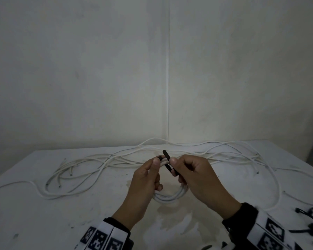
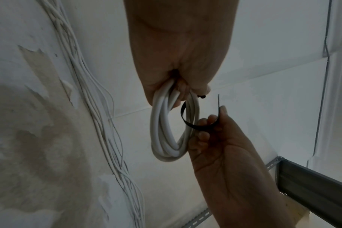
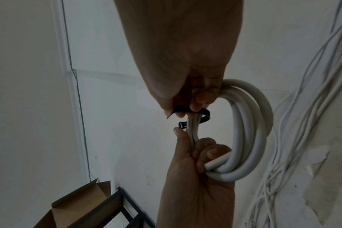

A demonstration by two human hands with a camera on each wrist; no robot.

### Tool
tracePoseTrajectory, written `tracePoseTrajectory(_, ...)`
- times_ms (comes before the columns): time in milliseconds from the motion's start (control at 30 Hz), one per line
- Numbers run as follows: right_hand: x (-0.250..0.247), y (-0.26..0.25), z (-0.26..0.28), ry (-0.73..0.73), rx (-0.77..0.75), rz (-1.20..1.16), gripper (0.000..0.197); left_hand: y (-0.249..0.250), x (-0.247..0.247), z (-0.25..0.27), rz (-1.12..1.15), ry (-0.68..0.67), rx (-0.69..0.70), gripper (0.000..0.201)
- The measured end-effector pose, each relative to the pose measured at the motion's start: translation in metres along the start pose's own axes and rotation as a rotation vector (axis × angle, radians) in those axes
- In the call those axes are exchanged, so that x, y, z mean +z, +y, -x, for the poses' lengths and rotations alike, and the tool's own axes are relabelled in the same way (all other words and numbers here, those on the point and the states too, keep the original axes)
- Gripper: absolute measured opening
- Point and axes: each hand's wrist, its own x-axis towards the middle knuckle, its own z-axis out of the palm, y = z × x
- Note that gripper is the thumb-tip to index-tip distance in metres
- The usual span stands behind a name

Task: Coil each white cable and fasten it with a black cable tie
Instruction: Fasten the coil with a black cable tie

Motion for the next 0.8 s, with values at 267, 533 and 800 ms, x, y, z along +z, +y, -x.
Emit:
tracePoseTrajectory(267, 0.007, 0.004, 0.001, -0.014, -0.007, 0.116, 0.032, 0.0, -0.004, 0.0, 0.028, 0.029, -0.03, 0.03)
tracePoseTrajectory(533, 0.011, 0.007, 0.0, -0.027, 0.013, 0.163, 0.034, -0.001, -0.006, 0.001, 0.018, 0.056, -0.041, 0.03)
tracePoseTrajectory(800, 0.015, 0.006, -0.001, 0.026, 0.001, 0.154, 0.033, 0.003, -0.004, 0.002, -0.047, 0.068, 0.001, 0.024)
